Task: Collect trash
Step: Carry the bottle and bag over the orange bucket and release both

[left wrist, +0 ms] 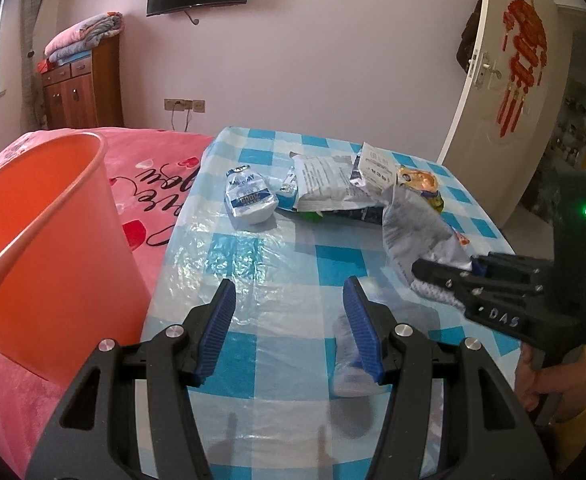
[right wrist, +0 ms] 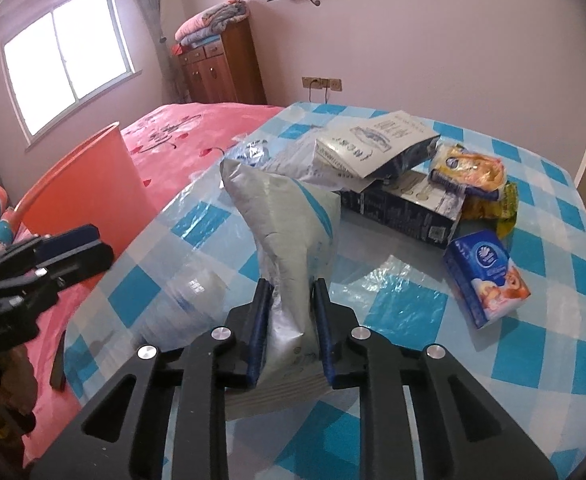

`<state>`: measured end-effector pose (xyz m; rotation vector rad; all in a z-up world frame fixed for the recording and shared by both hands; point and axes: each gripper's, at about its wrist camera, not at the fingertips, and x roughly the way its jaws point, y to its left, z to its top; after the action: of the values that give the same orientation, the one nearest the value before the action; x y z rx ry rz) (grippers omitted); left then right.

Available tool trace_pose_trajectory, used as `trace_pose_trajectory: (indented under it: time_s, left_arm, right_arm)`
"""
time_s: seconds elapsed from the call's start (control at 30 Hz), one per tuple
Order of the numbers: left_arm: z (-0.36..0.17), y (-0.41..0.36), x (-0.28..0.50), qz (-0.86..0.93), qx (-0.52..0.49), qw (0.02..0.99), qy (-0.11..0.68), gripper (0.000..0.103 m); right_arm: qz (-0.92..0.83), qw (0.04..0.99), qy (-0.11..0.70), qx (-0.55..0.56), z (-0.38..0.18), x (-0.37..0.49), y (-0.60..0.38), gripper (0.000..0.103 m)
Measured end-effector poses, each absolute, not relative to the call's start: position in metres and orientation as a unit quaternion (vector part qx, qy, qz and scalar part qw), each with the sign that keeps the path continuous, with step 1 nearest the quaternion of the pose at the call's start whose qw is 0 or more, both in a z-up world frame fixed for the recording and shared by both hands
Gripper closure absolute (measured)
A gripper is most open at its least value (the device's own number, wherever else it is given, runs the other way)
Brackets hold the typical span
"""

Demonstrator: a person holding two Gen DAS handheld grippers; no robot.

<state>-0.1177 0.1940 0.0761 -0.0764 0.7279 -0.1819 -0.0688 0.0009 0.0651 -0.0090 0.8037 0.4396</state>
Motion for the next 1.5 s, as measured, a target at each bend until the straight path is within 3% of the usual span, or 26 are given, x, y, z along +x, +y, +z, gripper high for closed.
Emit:
trace_pose_trajectory:
  time_s: [0.2,0.4,0.8,1.03,1.27,1.5]
  left_arm:
    - [0.057,0.174,-0.118,-0.127,-0.030,0.911,0.391,0.045]
    - [0.034,0.130,-0.122,-0.195,-0.014,0.889,0.415,0.038]
    - [0.005,0.084,-0.112,-0.190,0.025,0.875,0.446,0.038]
    - [0.006,0.081,-0.108,-0.176,0.026,0.877,0.447,0.043]
    - [0.029,0.108,-0.109,-0.161,-0.005,0.894,0.419,0.043]
    - [0.092,0.179,-0.117,-0.096,-0.039,0.933,0.344,0.042]
  right_arm:
    - [0.200,0.908,0.368,0.001,0.084,-0.075,-0.007,0.079]
    - [0.180,0.912,0.367,0.021,0.085,-0.077,-0.031,0.079]
    - [0.164,0.916,0.360,0.060,0.081,-0.084,-0.070,0.079]
    - [0.175,0.912,0.363,0.082,0.078,-0.084,-0.076,0.079]
    - [0.200,0.903,0.366,0.100,0.084,-0.081,-0.066,0.079]
    - [0.268,0.893,0.347,0.105,0.122,-0.070,-0.022,0.079]
